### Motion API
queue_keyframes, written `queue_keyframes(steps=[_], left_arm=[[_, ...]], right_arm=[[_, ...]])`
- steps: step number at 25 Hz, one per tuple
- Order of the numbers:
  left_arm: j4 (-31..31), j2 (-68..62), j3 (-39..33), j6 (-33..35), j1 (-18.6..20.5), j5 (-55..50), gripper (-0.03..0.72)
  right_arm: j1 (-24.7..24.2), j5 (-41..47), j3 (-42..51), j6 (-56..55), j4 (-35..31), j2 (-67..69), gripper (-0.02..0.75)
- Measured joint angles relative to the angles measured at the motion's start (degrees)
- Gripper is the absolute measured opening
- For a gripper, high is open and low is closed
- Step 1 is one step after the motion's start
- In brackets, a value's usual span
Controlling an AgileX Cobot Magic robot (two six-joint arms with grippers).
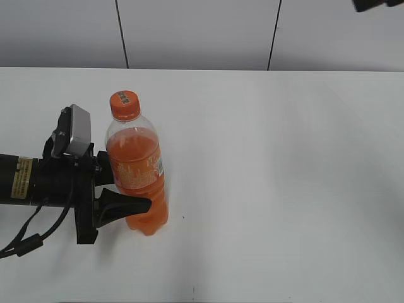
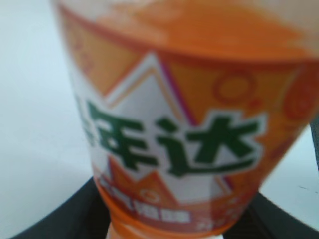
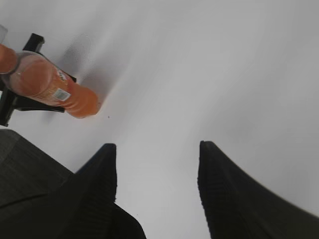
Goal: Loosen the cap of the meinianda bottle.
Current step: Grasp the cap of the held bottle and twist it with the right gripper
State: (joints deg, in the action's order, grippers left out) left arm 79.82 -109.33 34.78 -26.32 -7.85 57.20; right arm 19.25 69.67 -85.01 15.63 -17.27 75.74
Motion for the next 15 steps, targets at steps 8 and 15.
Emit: queue_keyframes(steps=[8, 15], left_arm=[[0.06, 0.00, 0.00, -0.06, 0.00, 0.00, 0.384], [0.06, 0.00, 0.00, -0.12, 0.00, 0.04, 0.384]], right_arm=[[13.65, 0.00, -9.01, 2.71, 2.56, 10.89, 0.390], [20.54, 0.00, -11.49, 3.24, 2.83, 17.25, 0.364]])
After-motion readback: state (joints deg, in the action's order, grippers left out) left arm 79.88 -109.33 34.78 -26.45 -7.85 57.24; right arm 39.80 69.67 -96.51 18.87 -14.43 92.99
